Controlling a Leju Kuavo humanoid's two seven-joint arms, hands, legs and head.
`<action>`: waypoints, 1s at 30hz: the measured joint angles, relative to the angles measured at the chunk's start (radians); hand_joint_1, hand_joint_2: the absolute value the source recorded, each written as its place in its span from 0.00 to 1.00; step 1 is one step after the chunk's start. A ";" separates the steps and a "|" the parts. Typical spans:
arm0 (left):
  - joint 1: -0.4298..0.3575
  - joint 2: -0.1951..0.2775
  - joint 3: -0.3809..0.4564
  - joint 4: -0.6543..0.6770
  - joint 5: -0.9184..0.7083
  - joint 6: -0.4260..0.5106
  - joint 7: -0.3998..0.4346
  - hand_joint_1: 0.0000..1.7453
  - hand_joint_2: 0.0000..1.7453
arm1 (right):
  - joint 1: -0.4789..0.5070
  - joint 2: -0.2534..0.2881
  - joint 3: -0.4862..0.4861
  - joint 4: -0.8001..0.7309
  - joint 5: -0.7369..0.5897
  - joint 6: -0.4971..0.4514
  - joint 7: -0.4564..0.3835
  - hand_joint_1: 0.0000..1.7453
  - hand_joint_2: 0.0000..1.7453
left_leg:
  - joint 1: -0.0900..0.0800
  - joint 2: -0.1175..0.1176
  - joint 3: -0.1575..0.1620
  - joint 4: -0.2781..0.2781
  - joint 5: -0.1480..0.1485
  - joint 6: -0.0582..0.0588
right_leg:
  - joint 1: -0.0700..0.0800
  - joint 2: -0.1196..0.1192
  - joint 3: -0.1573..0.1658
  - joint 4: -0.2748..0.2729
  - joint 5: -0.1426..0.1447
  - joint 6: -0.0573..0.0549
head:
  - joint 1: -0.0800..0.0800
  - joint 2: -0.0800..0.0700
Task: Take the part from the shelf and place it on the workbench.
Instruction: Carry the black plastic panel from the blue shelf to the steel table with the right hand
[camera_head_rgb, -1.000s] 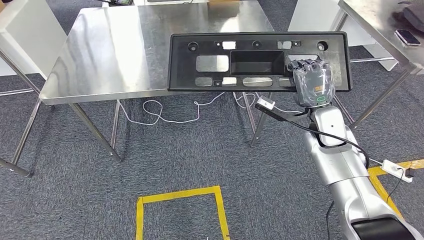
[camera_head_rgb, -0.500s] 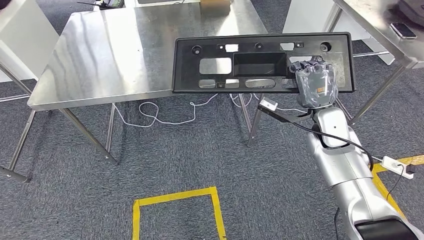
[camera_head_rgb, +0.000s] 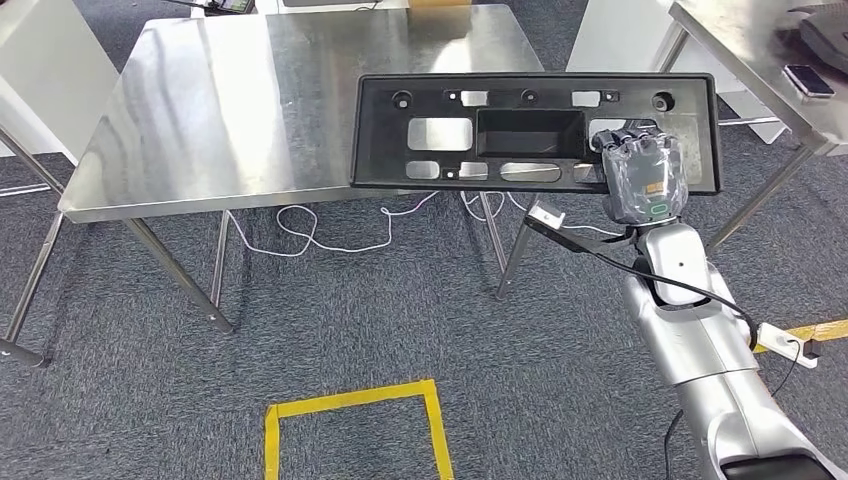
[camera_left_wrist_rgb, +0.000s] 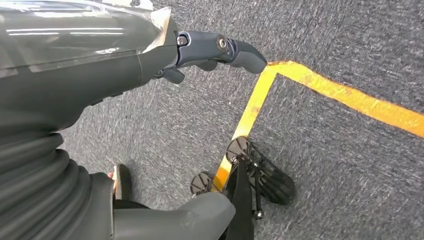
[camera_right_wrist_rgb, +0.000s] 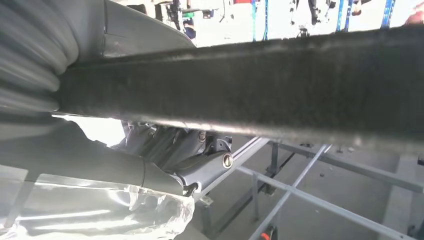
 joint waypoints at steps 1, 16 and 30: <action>0.000 0.000 0.000 0.000 0.000 -0.001 0.000 0.00 1.00 | 0.006 -0.002 0.000 -0.002 0.000 0.002 0.002 1.00 1.00 | 0.000 -0.001 0.002 0.000 -0.002 0.000 | 0.000 0.000 -0.013 0.016 0.003 0.006 | 0.000 0.000; 0.002 0.000 0.000 0.000 -0.005 -0.010 0.001 0.00 1.00 | 0.028 -0.014 -0.001 -0.039 0.002 0.016 0.011 1.00 1.00 | 0.005 -0.004 -0.140 0.300 -0.138 -0.059 | -0.010 -0.002 0.149 -0.279 0.112 -0.028 | -0.005 0.000; 0.004 0.010 -0.005 -0.001 -0.023 -0.034 -0.003 0.00 1.00 | 0.132 -0.085 -0.051 -0.137 -0.001 0.031 0.034 1.00 1.00 | -0.005 -0.008 0.000 -0.001 0.000 0.006 | 0.001 -0.002 0.032 -0.024 -0.011 0.003 | -0.001 0.000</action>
